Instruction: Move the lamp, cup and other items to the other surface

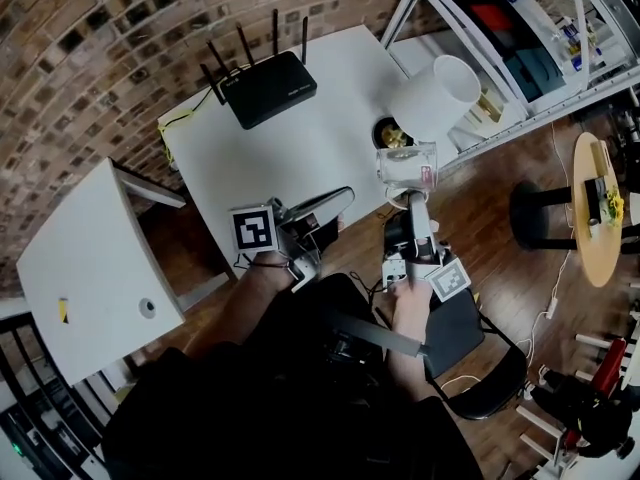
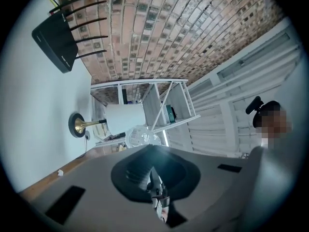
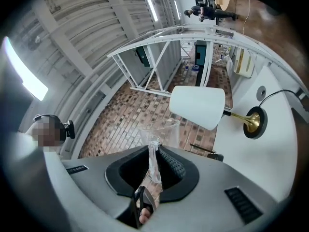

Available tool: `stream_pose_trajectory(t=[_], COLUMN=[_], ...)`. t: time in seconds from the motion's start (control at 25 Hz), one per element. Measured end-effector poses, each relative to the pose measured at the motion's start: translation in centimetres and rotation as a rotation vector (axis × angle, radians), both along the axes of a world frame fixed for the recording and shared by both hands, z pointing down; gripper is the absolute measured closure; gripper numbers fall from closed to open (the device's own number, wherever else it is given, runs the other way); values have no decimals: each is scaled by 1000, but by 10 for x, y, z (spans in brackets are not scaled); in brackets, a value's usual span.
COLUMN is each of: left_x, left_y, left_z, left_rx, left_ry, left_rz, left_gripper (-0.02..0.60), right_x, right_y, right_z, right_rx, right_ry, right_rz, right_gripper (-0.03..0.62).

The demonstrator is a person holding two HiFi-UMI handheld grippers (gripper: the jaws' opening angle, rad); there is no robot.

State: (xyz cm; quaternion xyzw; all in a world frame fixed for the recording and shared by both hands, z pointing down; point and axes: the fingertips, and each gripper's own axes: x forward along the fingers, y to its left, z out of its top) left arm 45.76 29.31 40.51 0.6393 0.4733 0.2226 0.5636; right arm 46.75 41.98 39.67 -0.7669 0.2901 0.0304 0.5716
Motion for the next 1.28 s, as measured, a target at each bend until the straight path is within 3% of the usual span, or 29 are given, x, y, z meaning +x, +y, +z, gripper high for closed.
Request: stream_pose_trajectory(t=[0.44, 0.84, 1.28], left_x=[36, 88, 113], left_y=[-25, -9, 20], left_z=[12, 21, 35], left_rx=[-13, 20, 134], left_ry=[-31, -62, -96], left_rz=[-65, -210, -381], left_gripper=[580, 580, 580], right_x=[48, 117, 165], right_y=[-34, -35, -13], right_z=[24, 47, 106], right_rx=[-4, -18, 11], right_ry=[-52, -68, -144], right_rz=[-82, -265, -411], right_gripper=[539, 539, 536])
